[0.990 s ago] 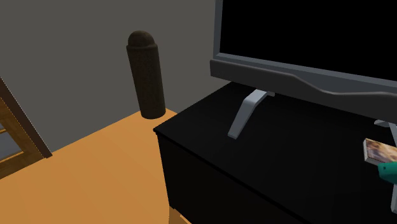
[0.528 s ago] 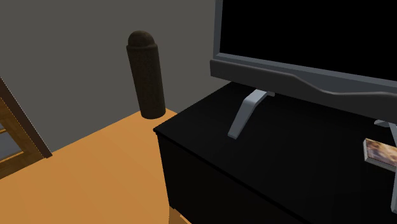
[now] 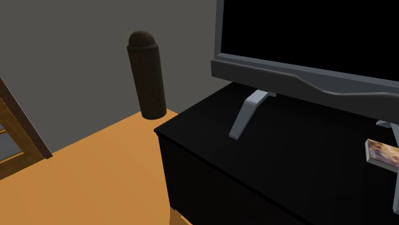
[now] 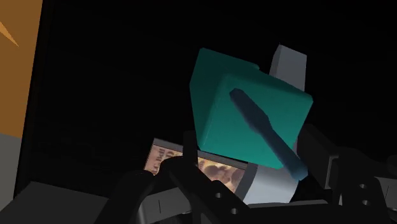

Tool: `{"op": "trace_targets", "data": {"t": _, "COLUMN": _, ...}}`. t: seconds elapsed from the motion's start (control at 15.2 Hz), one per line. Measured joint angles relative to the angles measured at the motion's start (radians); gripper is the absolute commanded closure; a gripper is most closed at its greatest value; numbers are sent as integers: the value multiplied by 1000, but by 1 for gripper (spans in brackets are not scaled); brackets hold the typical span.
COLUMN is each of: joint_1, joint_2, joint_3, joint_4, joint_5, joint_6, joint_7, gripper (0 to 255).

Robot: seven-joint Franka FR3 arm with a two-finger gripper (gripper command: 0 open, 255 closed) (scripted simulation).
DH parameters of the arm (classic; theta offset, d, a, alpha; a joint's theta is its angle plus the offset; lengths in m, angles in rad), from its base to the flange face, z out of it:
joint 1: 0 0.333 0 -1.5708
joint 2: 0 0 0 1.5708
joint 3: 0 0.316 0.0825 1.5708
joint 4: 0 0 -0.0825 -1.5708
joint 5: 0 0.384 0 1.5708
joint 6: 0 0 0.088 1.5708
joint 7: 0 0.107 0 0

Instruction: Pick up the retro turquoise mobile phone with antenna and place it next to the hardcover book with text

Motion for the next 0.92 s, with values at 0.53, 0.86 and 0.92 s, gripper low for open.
{"op": "trace_targets", "data": {"t": 0.53, "joint_1": 11, "joint_2": 4, "joint_3": 3, "joint_4": -101, "joint_5": 6, "joint_6": 103, "joint_7": -13, "gripper": 255}}
{"op": "trace_targets", "data": {"t": 0.86, "joint_1": 13, "joint_2": 16, "joint_3": 6, "joint_4": -132, "joint_5": 11, "joint_6": 144, "joint_7": -19, "gripper": 255}}
{"op": "trace_targets", "data": {"t": 0.92, "joint_1": 13, "joint_2": 17, "joint_3": 7, "joint_4": -131, "joint_5": 11, "joint_6": 145, "joint_7": -19, "gripper": 255}}
